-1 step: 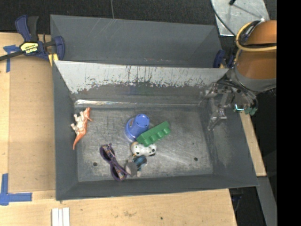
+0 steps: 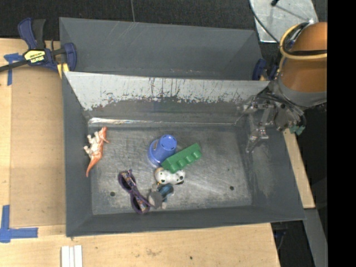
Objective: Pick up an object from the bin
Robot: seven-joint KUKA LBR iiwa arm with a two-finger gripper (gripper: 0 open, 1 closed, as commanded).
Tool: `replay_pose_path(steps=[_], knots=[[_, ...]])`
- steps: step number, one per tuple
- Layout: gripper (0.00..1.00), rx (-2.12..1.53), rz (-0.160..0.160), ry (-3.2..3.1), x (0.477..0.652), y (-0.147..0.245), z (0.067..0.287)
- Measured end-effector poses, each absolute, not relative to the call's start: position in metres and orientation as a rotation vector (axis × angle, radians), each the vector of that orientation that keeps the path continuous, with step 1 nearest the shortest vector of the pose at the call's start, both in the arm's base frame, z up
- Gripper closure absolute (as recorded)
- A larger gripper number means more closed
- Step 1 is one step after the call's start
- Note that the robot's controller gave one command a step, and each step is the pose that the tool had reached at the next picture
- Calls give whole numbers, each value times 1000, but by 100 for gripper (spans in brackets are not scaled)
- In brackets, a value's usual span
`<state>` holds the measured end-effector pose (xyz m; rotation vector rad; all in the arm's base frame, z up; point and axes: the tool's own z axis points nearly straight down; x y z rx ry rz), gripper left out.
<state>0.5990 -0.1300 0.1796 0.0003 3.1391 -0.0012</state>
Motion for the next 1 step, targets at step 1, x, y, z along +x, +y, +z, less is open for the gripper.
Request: replay_pose_path(steps=[1], knots=[[0,-388,-8,3107,597,-89,142]])
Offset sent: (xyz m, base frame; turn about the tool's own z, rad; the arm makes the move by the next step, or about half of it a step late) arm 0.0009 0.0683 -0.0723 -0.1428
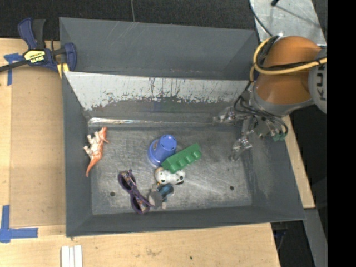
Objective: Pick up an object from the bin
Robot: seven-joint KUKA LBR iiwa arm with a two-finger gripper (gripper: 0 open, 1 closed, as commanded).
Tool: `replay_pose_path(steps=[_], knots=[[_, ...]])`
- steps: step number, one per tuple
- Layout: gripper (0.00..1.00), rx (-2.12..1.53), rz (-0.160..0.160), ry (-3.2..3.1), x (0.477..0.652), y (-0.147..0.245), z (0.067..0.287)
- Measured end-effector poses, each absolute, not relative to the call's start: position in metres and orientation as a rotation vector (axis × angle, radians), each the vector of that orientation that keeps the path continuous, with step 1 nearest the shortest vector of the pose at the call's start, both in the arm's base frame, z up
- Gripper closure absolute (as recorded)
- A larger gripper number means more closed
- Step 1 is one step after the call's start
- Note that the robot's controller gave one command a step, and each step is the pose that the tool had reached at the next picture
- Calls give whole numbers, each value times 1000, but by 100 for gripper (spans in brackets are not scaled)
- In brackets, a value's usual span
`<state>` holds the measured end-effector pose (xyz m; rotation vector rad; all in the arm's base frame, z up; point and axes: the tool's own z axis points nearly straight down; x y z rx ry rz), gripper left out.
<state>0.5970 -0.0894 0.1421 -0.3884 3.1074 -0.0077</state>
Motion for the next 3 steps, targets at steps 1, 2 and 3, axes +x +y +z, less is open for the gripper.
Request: replay_pose_path(steps=[1,2,3], knots=[[0,-570,2,3088,598,-64,116],[0,-298,0,3123,605,-41,131],[0,-763,-2,3038,579,37,70]])
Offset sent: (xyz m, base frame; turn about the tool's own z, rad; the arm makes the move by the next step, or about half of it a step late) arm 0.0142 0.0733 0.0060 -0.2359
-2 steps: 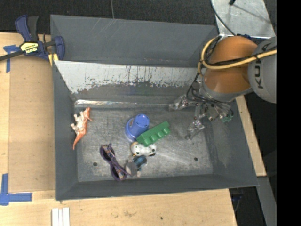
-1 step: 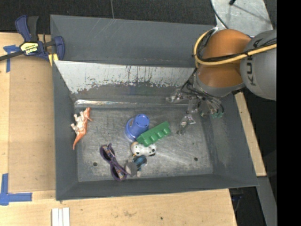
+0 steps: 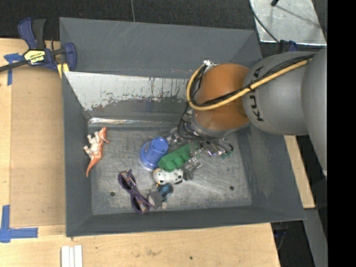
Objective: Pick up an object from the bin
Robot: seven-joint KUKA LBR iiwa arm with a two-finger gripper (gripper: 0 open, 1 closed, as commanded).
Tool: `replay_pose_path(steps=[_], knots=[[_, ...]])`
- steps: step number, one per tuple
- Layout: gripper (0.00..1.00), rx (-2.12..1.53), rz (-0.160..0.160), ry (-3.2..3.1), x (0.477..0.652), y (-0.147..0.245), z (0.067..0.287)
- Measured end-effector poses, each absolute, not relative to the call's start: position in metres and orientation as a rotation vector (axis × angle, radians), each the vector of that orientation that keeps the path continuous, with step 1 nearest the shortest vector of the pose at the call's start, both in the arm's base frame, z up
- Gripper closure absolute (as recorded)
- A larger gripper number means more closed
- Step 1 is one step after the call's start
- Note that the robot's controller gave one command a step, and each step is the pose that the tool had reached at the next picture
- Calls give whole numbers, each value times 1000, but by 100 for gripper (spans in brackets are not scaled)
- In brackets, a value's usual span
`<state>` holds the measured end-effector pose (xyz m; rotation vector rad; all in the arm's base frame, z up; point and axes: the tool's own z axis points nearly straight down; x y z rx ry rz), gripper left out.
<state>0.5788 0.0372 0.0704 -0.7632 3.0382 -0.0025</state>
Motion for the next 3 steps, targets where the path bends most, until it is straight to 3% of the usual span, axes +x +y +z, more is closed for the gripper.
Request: replay_pose_path(steps=[1,3], knots=[[100,-712,3,3039,593,27,76],[100,-714,3,3041,593,27,79]])
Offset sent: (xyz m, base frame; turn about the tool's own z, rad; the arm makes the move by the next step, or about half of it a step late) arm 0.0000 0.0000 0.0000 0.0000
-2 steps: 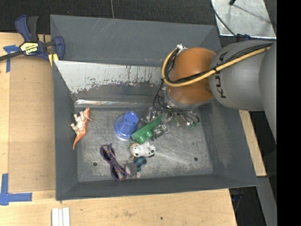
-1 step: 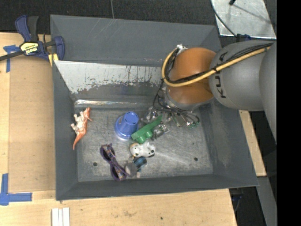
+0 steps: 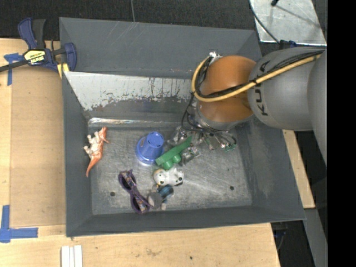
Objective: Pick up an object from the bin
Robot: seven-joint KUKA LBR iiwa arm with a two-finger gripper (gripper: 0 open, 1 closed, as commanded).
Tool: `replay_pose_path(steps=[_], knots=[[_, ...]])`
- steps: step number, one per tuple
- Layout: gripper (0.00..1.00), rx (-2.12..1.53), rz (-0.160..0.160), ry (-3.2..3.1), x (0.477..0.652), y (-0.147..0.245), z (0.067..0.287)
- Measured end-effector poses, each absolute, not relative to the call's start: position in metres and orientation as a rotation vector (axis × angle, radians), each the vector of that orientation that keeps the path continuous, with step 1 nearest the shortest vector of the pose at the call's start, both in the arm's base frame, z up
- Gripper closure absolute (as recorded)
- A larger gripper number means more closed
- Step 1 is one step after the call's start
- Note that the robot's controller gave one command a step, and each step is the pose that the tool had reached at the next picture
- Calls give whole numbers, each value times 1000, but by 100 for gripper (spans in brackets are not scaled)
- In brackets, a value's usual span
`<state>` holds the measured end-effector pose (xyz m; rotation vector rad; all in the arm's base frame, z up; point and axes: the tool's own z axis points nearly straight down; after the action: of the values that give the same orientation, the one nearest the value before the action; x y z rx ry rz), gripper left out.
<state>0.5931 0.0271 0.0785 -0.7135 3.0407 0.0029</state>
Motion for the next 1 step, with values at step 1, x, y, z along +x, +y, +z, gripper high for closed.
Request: replay_pose_path(steps=[1], knots=[[100,-717,1,3050,592,26,85]])
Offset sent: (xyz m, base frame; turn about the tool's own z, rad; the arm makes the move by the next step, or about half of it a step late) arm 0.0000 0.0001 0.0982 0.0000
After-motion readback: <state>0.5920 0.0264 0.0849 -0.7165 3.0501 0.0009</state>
